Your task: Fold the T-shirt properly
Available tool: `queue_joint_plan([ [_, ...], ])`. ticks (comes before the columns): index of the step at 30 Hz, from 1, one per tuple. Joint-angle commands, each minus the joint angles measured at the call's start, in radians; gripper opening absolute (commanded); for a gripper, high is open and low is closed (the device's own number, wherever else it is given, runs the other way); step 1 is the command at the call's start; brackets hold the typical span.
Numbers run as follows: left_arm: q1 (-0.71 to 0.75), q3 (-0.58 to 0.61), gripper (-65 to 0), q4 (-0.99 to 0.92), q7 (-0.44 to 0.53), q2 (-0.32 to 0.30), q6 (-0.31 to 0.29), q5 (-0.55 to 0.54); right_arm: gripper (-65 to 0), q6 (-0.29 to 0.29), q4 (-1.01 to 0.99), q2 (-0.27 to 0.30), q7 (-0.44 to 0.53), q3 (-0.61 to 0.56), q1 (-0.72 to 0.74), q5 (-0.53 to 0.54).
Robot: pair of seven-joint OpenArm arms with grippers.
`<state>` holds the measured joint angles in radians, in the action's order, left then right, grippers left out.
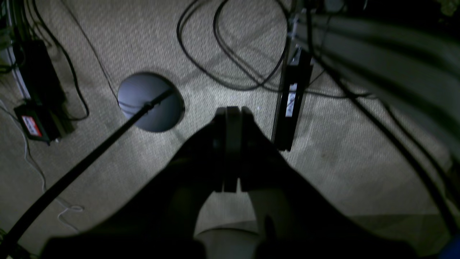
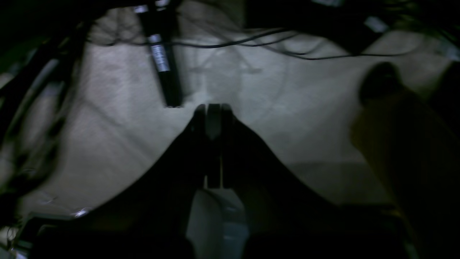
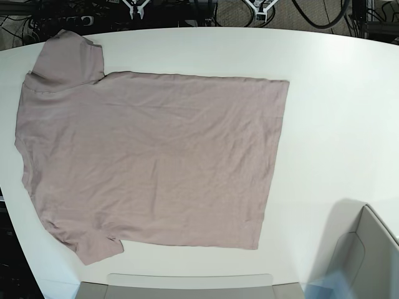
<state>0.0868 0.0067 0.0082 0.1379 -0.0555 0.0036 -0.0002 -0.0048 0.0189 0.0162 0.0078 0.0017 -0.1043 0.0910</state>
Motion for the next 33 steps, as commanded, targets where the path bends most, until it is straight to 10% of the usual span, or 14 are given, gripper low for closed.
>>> queue_joint_plan([
  [1,0.003,0.005,-64.9,0.000,0.022,0.000,0.002,-0.001,-65.0,-0.001,-0.003,0.008,0.013,-0.001,-0.007,0.003],
  [33,0.244,-0.006,-64.9,0.433,0.024,-0.036,0.000,-0.007,-65.0,-0.001,0.229,0.051,0.106,-0.002,-0.202,0.005],
])
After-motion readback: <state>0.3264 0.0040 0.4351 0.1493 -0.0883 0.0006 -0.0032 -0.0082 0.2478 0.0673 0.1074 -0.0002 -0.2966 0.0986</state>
